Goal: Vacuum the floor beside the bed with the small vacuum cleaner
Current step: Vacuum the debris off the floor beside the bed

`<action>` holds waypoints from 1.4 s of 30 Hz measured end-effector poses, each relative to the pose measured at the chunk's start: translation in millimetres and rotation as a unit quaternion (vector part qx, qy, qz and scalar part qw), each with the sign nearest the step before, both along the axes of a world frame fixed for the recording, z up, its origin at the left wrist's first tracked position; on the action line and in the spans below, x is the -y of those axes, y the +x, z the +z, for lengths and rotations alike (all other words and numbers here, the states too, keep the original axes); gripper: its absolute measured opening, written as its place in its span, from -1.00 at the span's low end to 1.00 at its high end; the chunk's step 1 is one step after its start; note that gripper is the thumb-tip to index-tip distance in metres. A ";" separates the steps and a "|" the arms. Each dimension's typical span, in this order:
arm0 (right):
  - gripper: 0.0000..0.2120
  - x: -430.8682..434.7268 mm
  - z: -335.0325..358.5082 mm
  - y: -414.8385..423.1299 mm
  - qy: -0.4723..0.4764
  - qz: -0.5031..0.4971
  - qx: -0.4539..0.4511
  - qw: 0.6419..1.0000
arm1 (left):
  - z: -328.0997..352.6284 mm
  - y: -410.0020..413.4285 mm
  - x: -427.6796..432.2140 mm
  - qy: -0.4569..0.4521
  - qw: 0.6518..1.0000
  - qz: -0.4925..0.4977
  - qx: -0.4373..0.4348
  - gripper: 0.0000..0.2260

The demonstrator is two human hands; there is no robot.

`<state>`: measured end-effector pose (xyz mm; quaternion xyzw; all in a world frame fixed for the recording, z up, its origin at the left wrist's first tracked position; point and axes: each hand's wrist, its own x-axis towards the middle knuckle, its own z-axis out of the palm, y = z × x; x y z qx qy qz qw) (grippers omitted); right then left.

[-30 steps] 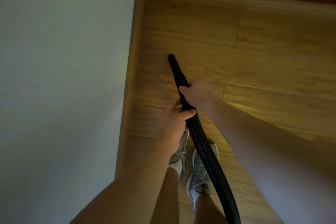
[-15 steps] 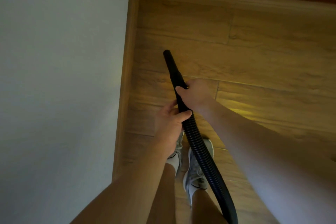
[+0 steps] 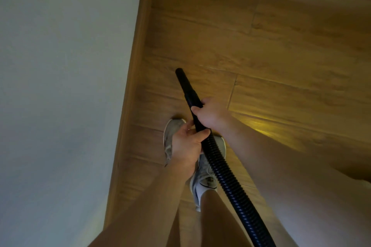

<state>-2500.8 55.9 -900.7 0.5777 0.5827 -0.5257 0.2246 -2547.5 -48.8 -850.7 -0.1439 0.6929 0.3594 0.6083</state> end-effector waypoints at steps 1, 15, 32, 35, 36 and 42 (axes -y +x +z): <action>-0.71 6.9 -0.4 2.1 -0.004 0.002 0.001 1.000 | 0.0 3.0 6.4 -0.003 1.000 0.005 0.001 -0.64; -0.74 98.7 -3.7 -11.7 -0.006 0.000 -0.012 1.000 | -4.7 -4.8 96.1 0.006 1.000 -0.002 -0.011 -0.69; -0.73 229.4 -10.7 -33.8 -0.040 0.019 0.035 0.998 | -8.2 -5.7 214.0 -0.052 0.997 0.045 -0.019 -0.72; -0.75 245.0 -11.4 -26.8 -0.043 0.039 0.039 0.998 | -9.0 0.9 230.5 -0.058 0.997 0.037 -0.029 -0.71; -0.75 250.1 -11.6 -24.7 -0.042 0.042 0.037 0.998 | -8.3 2.7 234.9 -0.059 0.997 0.035 -0.030 -0.69; -0.78 283.2 -13.3 -14.9 -0.029 0.065 0.026 0.997 | -6.4 18.6 265.9 -0.064 0.995 0.060 -0.036 -0.72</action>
